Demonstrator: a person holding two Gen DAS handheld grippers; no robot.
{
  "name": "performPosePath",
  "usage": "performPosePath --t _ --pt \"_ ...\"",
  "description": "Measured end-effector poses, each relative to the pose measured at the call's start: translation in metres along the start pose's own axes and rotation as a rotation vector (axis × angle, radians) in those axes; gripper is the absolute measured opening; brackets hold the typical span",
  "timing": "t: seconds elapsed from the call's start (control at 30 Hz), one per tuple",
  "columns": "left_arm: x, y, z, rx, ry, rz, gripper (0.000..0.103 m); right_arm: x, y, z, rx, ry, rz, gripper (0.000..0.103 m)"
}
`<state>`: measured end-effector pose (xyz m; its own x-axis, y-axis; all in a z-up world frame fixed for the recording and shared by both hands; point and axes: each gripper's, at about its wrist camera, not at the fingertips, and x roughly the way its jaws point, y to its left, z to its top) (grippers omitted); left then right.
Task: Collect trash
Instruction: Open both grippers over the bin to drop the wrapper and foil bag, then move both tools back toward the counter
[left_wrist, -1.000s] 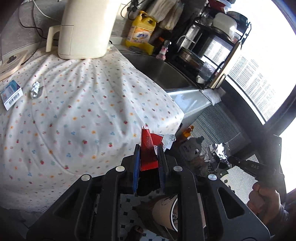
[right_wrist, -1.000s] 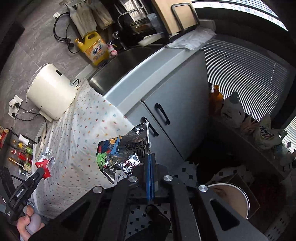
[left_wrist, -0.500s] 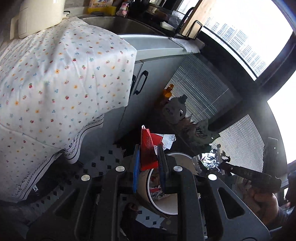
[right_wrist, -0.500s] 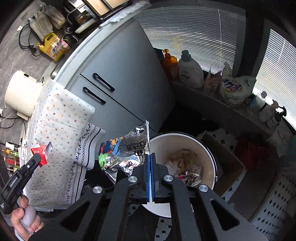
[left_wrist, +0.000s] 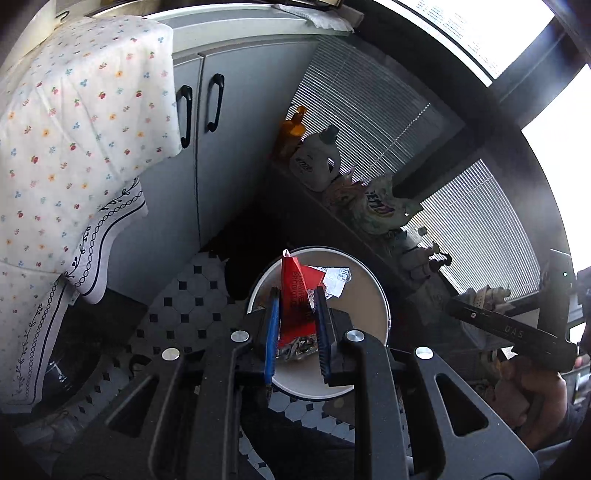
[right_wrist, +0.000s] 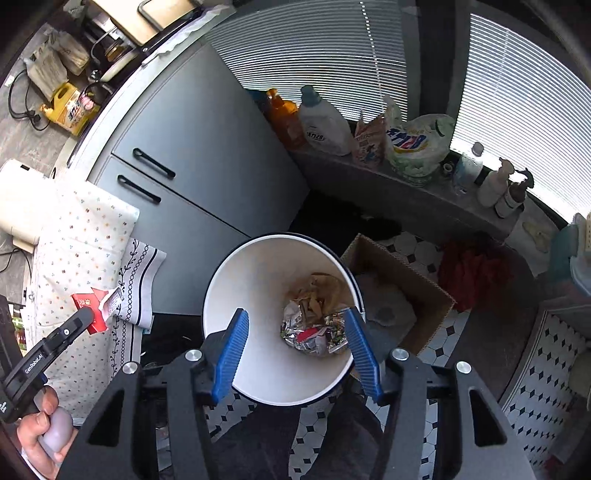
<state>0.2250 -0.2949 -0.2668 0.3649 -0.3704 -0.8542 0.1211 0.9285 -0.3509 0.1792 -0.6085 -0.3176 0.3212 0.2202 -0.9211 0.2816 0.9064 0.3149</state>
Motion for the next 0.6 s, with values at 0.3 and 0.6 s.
performPosePath --t 0.3,0.6 --pt "0.033 -0.062 0.010 0.116 0.064 -0.093 0.020 -0.031 -0.046 -0.004 0.083 -0.063 -0.040 0.054" --pt "0.024 -0.085 0.018 0.128 0.034 -0.160 0.060 -0.041 -0.061 -0.002 0.109 -0.091 -0.033 0.061"
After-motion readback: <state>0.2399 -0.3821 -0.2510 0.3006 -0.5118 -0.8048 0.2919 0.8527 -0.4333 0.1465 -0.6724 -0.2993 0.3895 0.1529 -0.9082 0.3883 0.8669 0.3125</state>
